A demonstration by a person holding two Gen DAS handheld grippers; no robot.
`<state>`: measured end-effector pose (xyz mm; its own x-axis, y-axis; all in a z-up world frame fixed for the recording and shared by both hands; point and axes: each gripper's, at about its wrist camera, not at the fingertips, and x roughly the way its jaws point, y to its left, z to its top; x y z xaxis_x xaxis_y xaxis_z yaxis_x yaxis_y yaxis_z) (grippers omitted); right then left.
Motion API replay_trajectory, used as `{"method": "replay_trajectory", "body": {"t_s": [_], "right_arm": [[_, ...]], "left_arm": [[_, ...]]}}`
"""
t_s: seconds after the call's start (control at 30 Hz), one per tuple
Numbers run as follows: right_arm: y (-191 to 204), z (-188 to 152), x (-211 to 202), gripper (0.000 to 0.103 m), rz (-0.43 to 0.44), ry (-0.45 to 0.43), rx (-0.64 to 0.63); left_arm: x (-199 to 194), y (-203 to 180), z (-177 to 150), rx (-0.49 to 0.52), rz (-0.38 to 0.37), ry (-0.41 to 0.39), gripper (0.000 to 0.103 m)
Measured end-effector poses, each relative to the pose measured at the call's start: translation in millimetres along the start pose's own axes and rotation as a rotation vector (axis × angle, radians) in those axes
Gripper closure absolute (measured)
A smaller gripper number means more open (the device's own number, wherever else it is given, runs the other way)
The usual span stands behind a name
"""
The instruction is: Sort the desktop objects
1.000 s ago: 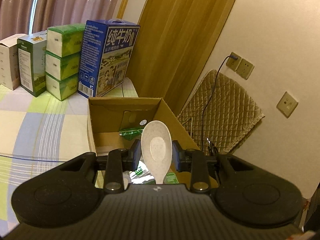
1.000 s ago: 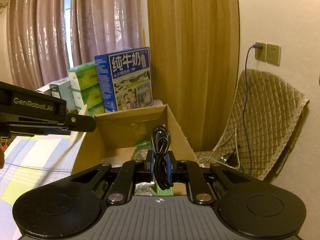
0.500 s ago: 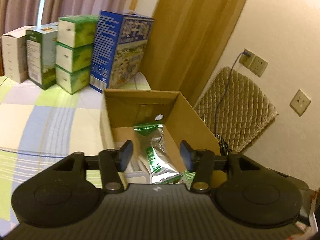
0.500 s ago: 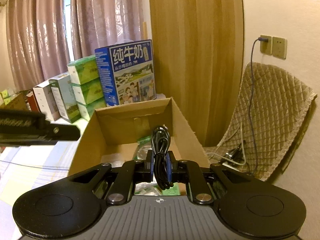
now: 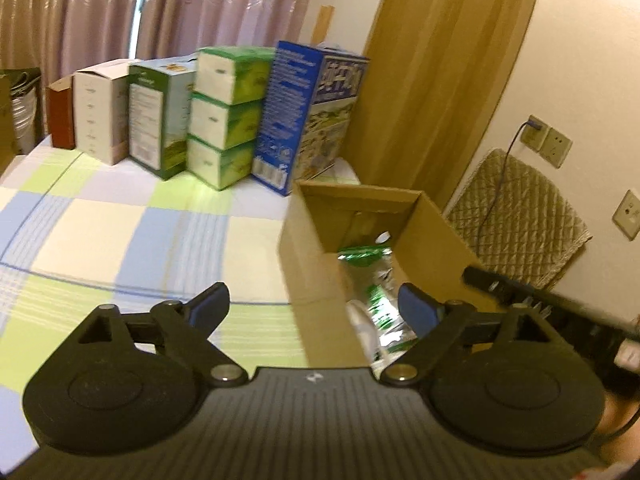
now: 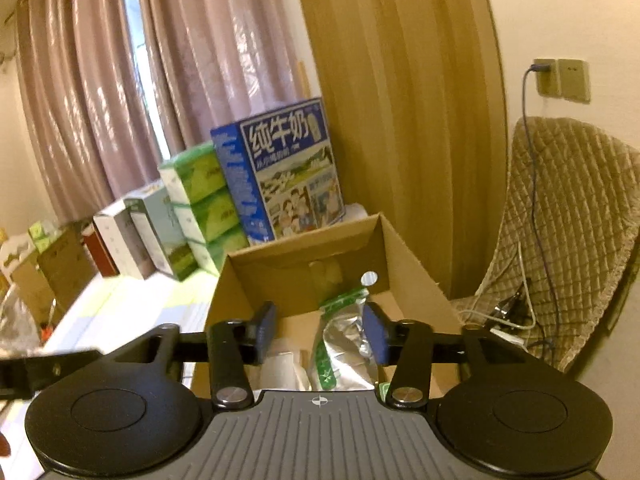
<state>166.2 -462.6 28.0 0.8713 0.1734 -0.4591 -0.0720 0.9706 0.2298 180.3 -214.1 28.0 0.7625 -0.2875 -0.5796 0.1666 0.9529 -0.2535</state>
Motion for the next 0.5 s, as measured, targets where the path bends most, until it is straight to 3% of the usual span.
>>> {"method": "replay_trajectory", "body": {"t_s": [0.2,0.37,0.5], "right_arm": [[-5.5,-9.7,-36.7,0.034,-0.021,-0.003,0.031],[-0.2,-24.3,-72.7,0.014,-0.039,0.018,0.035],[9.8,-36.9,-99.6,0.006,-0.051,0.062,0.003]], "left_arm": [[-22.1,10.4,-19.8,0.018,0.044,0.004,0.001],[-44.7,6.2,-35.3,0.049,0.075,-0.009,0.001],[-63.9,-0.3,-47.9,0.067,0.068,0.005,0.001]]}}
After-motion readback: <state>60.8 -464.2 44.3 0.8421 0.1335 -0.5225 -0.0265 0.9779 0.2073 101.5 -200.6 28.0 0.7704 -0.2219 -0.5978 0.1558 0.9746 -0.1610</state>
